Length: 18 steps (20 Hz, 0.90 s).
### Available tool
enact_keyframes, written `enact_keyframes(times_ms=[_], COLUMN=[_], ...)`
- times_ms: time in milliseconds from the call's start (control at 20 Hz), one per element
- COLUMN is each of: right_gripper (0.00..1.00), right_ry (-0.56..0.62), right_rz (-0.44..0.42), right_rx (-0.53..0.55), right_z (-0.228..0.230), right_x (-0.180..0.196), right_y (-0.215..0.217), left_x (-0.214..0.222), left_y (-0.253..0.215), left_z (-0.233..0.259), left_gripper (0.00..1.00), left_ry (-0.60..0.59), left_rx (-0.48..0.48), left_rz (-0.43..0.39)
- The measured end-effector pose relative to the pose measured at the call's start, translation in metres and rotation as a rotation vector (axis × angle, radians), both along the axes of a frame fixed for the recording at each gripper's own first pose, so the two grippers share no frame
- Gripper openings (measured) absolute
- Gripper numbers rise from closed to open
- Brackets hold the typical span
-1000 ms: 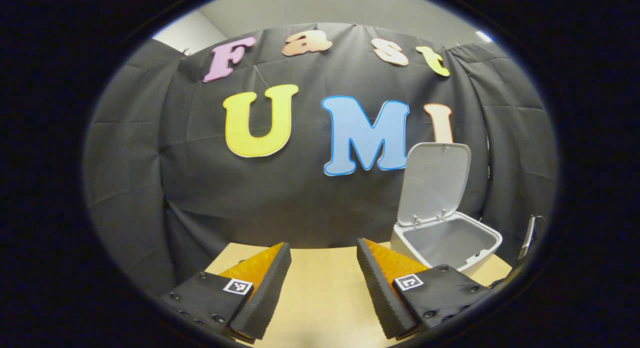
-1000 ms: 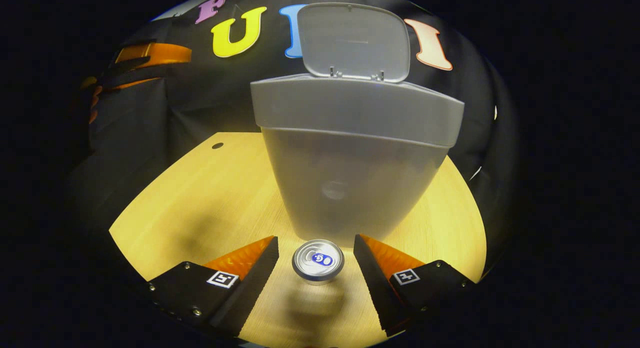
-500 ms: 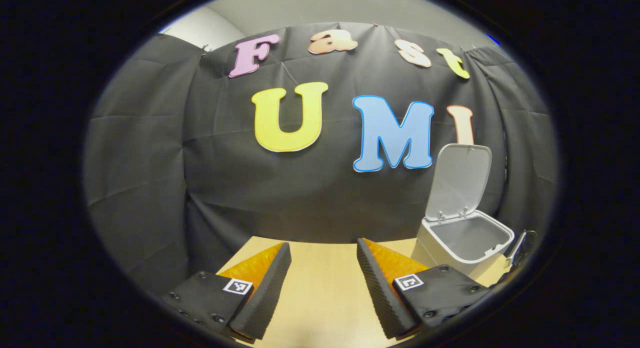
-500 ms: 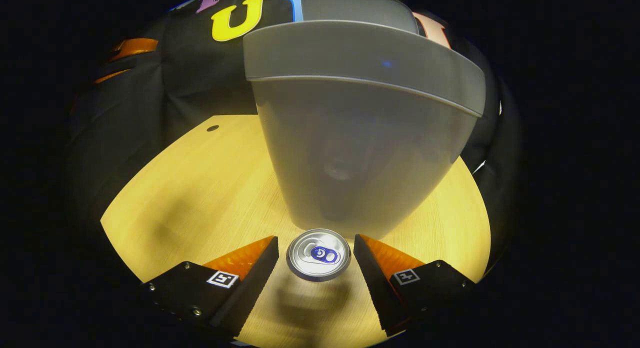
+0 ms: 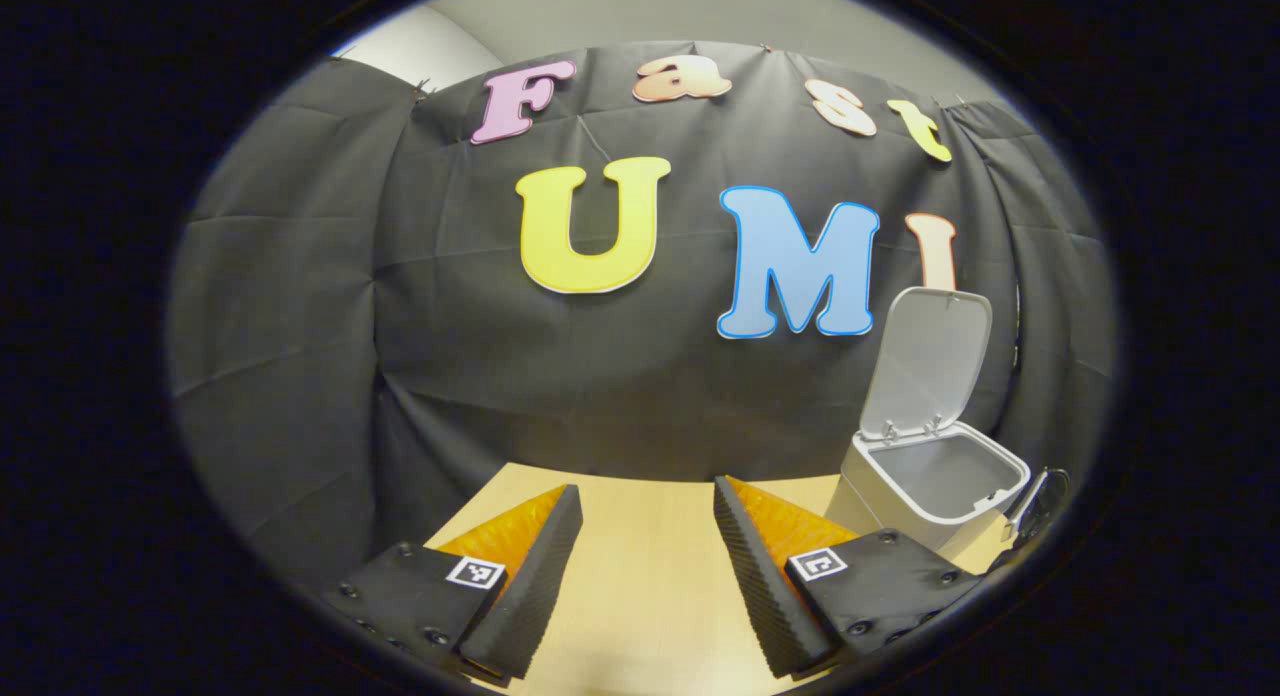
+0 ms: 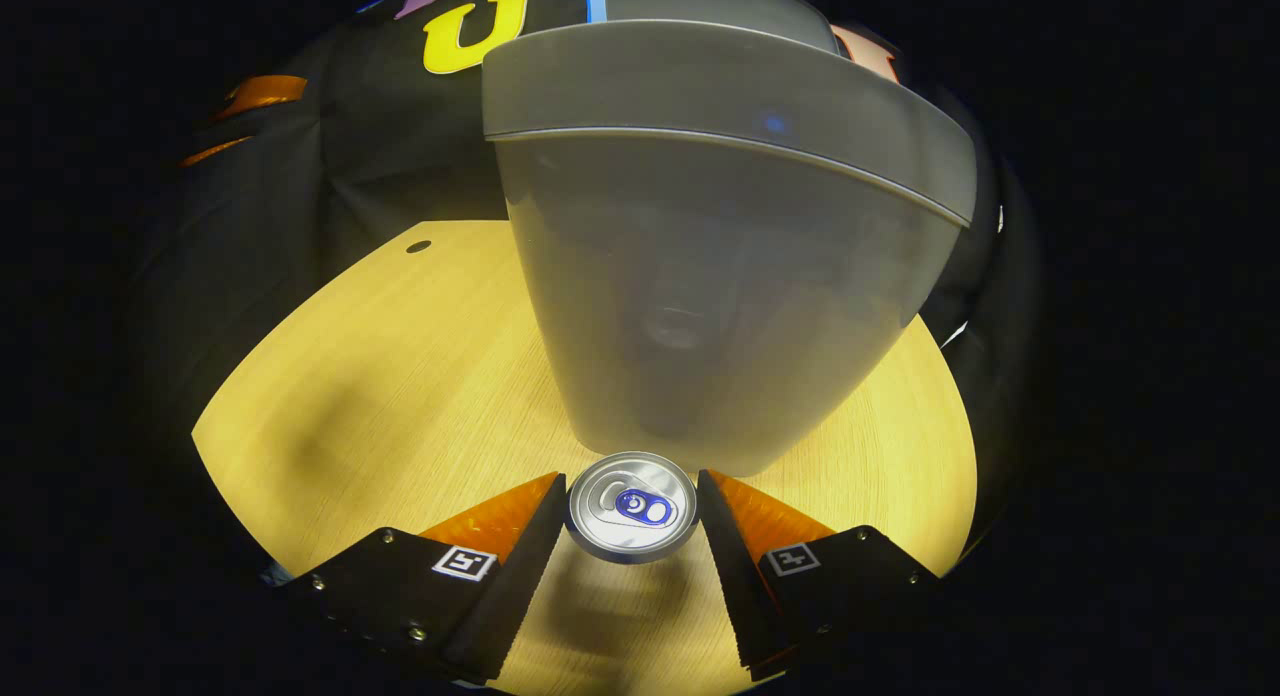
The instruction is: Press the lid of the desktop garbage bin to open it, pick up the crumpled paper on the desktop and throw it into the bin, then pick up the pop can on the desktop and drop it into the bin, and finally close the garbage bin lid.
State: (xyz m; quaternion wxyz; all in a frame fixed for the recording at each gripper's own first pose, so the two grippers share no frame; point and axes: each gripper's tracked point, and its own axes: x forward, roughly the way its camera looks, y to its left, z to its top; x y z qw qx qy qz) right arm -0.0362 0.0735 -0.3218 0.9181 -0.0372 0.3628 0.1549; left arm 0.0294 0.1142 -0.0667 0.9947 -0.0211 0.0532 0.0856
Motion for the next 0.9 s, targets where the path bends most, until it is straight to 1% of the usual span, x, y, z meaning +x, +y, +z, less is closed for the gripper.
enact_keyframes(times_ms=[50,150,200,350,400,650,700,750,900], right_gripper=[0.83,0.83,0.83,0.82,0.82,0.82,0.82,0.82,0.82], right_ry=[-0.006,-0.014,-0.020,-0.051,-0.065,-0.159,-0.184,-0.206,-0.278], right_rz=[0.002,0.013,0.021,0.055,0.069,0.146,0.160,0.168,0.187], right_rx=[0.003,0.021,0.034,0.078,0.096,0.200,0.220,0.236,0.290], right_z=[0.005,0.015,0.021,0.048,0.058,0.124,0.139,0.152,0.192], right_x=[-0.003,-0.005,-0.006,-0.008,-0.009,-0.002,0.001,0.004,0.014], right_y=[0.000,0.004,0.006,0.019,0.025,0.059,0.065,0.070,0.083], left_x=[0.001,0.004,0.005,0.009,0.009,0.008,0.007,0.005,0.000], left_y=[-0.001,-0.004,-0.006,-0.012,-0.014,-0.018,-0.017,-0.015,-0.009], left_z=[0.000,-0.001,-0.001,-0.002,-0.002,-0.004,-0.005,-0.005,-0.006], left_gripper=[0.93,0.93,0.88,0.88,0.93,0.93,0.83,0.93,0.93], left_ry=[0.000,0.000,0.001,0.000,0.000,0.001,0.003,0.003,0.006], left_rx=[-0.001,-0.001,-0.001,-0.006,-0.009,-0.015,-0.015,-0.015,-0.015], left_rz=[-0.003,-0.013,-0.017,-0.031,-0.035,-0.040,-0.038,-0.033,-0.017])
